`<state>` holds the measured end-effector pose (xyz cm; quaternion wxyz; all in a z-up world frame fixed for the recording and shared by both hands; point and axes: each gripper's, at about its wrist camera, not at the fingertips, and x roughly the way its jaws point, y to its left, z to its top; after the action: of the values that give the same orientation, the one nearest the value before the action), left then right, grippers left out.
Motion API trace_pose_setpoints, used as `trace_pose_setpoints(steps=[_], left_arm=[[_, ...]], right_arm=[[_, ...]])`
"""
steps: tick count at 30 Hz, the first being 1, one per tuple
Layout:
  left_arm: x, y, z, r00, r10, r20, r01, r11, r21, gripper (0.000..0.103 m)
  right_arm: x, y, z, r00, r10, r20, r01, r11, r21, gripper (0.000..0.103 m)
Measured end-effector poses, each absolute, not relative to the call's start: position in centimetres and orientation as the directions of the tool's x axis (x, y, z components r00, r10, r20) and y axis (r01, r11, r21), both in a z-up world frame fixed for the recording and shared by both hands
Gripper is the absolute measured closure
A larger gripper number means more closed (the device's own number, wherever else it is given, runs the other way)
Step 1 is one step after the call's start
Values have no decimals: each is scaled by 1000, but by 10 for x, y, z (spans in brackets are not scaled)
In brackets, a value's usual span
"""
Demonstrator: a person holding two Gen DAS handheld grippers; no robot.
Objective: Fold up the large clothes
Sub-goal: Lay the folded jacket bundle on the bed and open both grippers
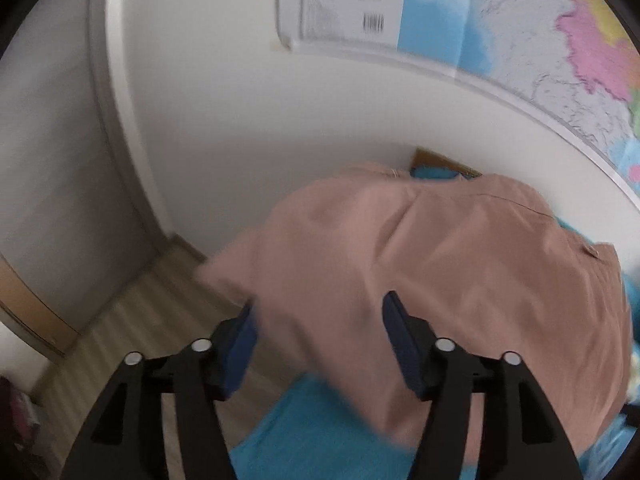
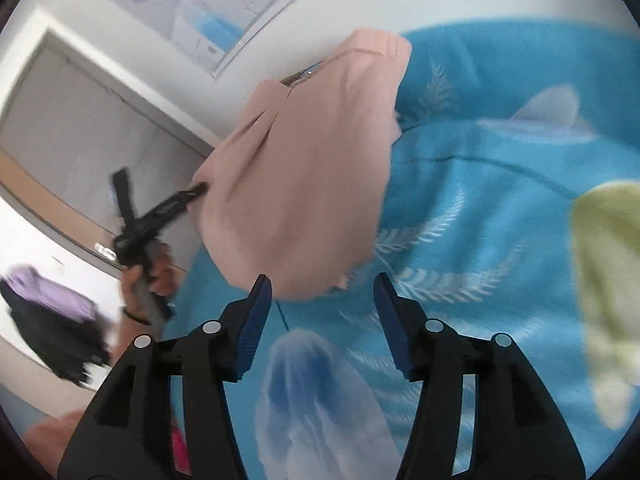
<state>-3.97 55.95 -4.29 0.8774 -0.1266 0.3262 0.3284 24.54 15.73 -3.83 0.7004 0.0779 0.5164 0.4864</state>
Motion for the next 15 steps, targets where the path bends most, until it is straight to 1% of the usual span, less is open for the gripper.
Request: trace_pose_setpoints(steps=[2, 3, 4, 6, 9, 11, 12, 13, 15], left_arm=[[-58, 543, -29, 608, 534, -587, -651, 759, 16, 31], [-65, 534, -23, 638, 524, -563, -631, 775, 6, 31], [-68, 519, -18, 679, 486, -551, -587, 809, -10, 31], [-62, 491, -17, 716, 419, -558, -502, 865, 4, 31], [-41, 444, -28, 762, 297, -576, -347, 937, 24, 31], [-30, 427, -36, 764, 285, -579, -320, 946, 44, 30], [-25, 423, -39, 759, 273, -590, -312, 949, 38, 31], [-16, 419, -46, 756, 241, -609, -293, 956, 15, 31], [-9, 415, -56, 746, 235, -623, -296, 955, 6, 31]], right_arm=[[240, 160, -26, 62, 749, -660, -648, 533, 544, 49], [234, 164, -18, 98, 747, -658, -675, 535, 507, 49], [229, 165, -8, 124, 757, -642, -706, 522, 479, 49], [221, 178, 7, 167, 774, -611, -760, 496, 420, 49], [218, 206, 12, 217, 773, -596, -805, 487, 339, 49], [222, 226, 4, 217, 757, -616, -812, 491, 316, 51], [226, 234, -4, 206, 751, -628, -805, 495, 328, 51], [229, 239, -12, 188, 743, -642, -803, 493, 336, 54], [233, 248, -30, 187, 708, -681, -794, 517, 320, 54]])
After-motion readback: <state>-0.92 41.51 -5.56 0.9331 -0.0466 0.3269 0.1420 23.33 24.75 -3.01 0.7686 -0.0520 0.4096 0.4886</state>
